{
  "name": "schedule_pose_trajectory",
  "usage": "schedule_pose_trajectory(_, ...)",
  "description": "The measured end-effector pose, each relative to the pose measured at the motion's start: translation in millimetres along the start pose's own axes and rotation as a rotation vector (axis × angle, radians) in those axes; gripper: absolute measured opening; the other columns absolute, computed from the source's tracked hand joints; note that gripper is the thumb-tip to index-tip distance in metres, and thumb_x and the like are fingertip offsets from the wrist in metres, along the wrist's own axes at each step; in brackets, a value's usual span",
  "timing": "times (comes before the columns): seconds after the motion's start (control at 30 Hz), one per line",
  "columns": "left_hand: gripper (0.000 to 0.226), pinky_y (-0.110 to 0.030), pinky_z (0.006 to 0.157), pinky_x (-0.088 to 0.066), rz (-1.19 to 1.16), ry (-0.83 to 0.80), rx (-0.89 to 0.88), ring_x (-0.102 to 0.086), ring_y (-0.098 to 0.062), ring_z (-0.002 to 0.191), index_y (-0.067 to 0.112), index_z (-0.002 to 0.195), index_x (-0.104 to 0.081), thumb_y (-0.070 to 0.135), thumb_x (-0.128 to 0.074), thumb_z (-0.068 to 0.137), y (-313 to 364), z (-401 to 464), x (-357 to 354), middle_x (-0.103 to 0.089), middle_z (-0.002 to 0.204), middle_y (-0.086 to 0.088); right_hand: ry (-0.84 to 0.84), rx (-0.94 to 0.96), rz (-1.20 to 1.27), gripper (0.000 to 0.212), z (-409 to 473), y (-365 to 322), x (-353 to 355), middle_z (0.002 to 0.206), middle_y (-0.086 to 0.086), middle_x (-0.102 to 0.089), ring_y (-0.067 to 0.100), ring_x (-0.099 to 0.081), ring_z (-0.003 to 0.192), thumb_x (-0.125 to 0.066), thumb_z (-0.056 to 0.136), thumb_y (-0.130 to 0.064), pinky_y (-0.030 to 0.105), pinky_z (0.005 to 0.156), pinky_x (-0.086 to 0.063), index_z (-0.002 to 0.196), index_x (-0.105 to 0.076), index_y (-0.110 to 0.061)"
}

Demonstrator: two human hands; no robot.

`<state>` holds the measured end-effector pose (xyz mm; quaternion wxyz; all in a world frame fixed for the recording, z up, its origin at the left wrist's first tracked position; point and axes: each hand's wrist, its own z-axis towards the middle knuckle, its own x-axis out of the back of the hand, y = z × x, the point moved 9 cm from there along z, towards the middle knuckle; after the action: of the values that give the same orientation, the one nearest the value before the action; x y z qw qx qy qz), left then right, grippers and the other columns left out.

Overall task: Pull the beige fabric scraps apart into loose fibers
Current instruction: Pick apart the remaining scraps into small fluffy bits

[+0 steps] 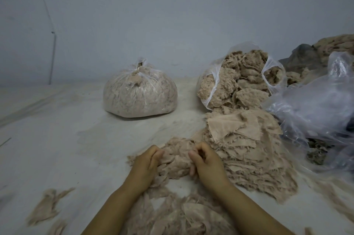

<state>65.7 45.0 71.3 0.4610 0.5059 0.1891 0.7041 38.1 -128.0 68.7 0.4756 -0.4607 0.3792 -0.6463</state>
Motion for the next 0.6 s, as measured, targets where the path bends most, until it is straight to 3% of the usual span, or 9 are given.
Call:
schedule_pose_trajectory(0.1,0.026,-0.012,0.081,-0.042,-0.011,-0.186,-0.024,-0.052,0.012,0.096,0.04,0.104,-0.055,0.054,-0.059,0.083,9,-5,-17,-0.054,0.102,0.031,-0.105,-0.035,0.164,0.007,-5,0,-15,0.059,0.004,-0.061,0.017,-0.058,0.052,-0.05,0.096,-0.006,0.027,0.052,-0.05,0.091,-0.049,-0.01)
schedule_pose_trajectory(0.13,0.023,-0.013,0.081,-0.043,0.05,-0.25,-0.038,-0.051,0.011,0.095,0.039,0.103,-0.057,0.047,-0.063,0.082,11,-7,-25,-0.054,0.103,0.028,-0.105,-0.028,0.207,0.008,-5,-1,-16,0.061,0.003,-0.062,0.017,-0.059,0.052,-0.05,0.096,-0.004,0.027,0.052,-0.051,0.091,-0.049,-0.01)
schedule_pose_trajectory(0.17,0.006,-0.02,0.077,-0.045,0.133,-0.298,-0.065,-0.051,0.006,0.084,0.035,0.087,-0.059,0.035,-0.064,0.085,13,-8,-31,-0.057,0.091,0.02,-0.082,-0.023,0.252,0.008,-4,-2,-14,0.061,0.002,-0.063,0.017,-0.06,0.053,-0.049,0.096,-0.003,0.026,0.053,-0.051,0.09,-0.048,-0.009)
schedule_pose_trajectory(0.23,0.039,-0.022,0.063,-0.038,0.26,-0.245,-0.123,-0.041,0.001,0.063,0.028,0.058,-0.042,0.016,-0.058,0.092,15,-5,-30,-0.045,0.062,0.011,0.007,-0.009,0.342,0.01,-1,-2,-5,0.059,0.002,-0.062,0.014,-0.06,0.052,-0.045,0.098,-0.001,0.023,0.053,-0.051,0.09,-0.046,-0.008)
schedule_pose_trajectory(0.3,0.041,-0.016,0.059,-0.032,0.274,-0.158,-0.089,-0.042,0.003,0.059,0.025,0.056,-0.047,0.012,-0.055,0.094,9,-2,-20,-0.045,0.055,0.014,0.079,0.02,0.389,0.015,1,-3,5,0.058,0.001,-0.061,0.014,-0.061,0.052,-0.042,0.098,0.001,0.022,0.054,-0.051,0.088,-0.045,-0.009)
schedule_pose_trajectory(0.37,0.027,-0.02,0.064,-0.037,0.306,-0.117,-0.089,-0.052,0.002,0.067,0.015,0.07,-0.066,0.013,-0.055,0.094,6,-1,-14,-0.059,0.066,0.016,0.121,0.03,0.452,0.016,4,-2,10,0.059,0.0,-0.059,0.014,-0.061,0.053,-0.042,0.098,0.002,0.021,0.054,-0.052,0.087,-0.045,-0.01)
schedule_pose_trajectory(0.43,0.021,-0.023,0.075,-0.041,0.388,-0.104,-0.082,-0.059,-0.012,0.082,0.012,0.087,-0.073,0.016,-0.055,0.095,2,-1,-12,-0.07,0.084,0.006,0.158,0.027,0.524,0.015,5,0,13,0.06,-0.002,-0.053,0.013,-0.054,0.055,-0.047,0.097,-0.004,0.02,0.055,-0.049,0.083,-0.046,-0.011)
schedule_pose_trajectory(0.53,0.018,-0.008,0.085,-0.034,0.238,0.029,-0.084,-0.052,-0.002,0.098,0.024,0.103,-0.071,0.025,-0.055,0.094,14,-3,1,-0.061,0.099,0.023,0.111,-0.022,0.613,0.021,3,4,9,0.063,-0.006,-0.047,0.011,-0.044,0.063,-0.057,0.086,-0.032,0.024,0.06,-0.041,0.071,-0.051,-0.019)
schedule_pose_trajectory(0.6,0.034,-0.008,0.095,-0.031,0.016,-0.044,0.035,-0.047,0.008,0.11,0.034,0.124,-0.057,0.042,-0.054,0.091,13,-2,-8,-0.05,0.117,0.03,-0.026,-0.076,0.688,0.021,0,4,-4,0.067,0.003,-0.051,0.017,-0.047,0.061,-0.065,0.082,-0.033,0.03,0.058,-0.042,0.072,-0.052,-0.018)
